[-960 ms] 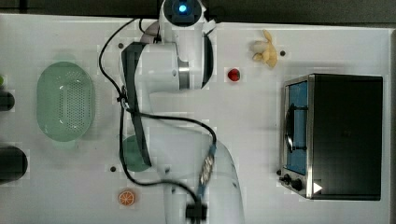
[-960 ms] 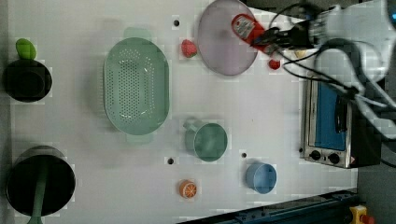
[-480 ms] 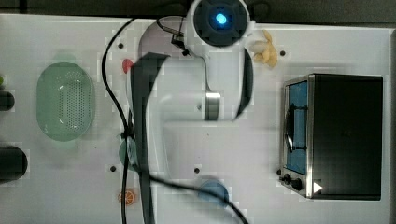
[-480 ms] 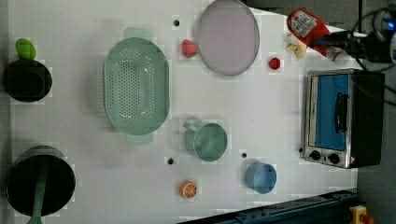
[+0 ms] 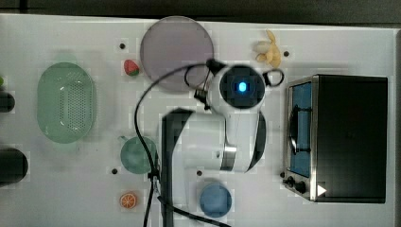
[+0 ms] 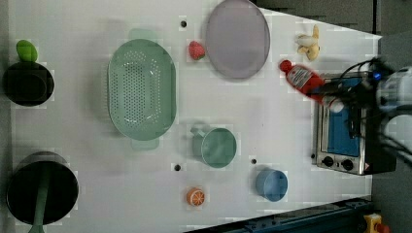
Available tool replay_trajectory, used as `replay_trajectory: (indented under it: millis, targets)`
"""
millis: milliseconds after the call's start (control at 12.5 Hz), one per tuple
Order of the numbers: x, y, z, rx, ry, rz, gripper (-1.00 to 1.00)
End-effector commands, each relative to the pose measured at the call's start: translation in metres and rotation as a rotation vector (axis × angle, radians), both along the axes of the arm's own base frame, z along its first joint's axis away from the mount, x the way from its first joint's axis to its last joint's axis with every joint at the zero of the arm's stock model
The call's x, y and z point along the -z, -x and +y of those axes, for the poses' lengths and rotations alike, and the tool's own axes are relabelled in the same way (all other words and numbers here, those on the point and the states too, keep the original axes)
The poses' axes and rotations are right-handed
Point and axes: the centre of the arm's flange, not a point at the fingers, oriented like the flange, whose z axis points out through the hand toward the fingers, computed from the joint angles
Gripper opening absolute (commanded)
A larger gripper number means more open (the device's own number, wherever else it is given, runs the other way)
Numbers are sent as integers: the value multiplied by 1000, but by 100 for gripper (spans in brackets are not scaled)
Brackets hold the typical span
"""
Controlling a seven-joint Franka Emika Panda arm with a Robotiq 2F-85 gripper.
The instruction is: Pick ketchup from plate and place it on table.
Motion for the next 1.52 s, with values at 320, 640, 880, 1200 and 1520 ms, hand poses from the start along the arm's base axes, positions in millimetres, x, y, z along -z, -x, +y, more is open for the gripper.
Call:
replay_trajectory:
  millis: [320,640,880,1200,1520]
  targets:
    - [96,57,2,23,-8,58,21]
    - [143,62,2,26,-21,109,21]
    - [146,58,2,28,-18,64,68]
    - [95,42,6,50,-10,12,100]
    - [-23,7,15,324,-5,-92,100]
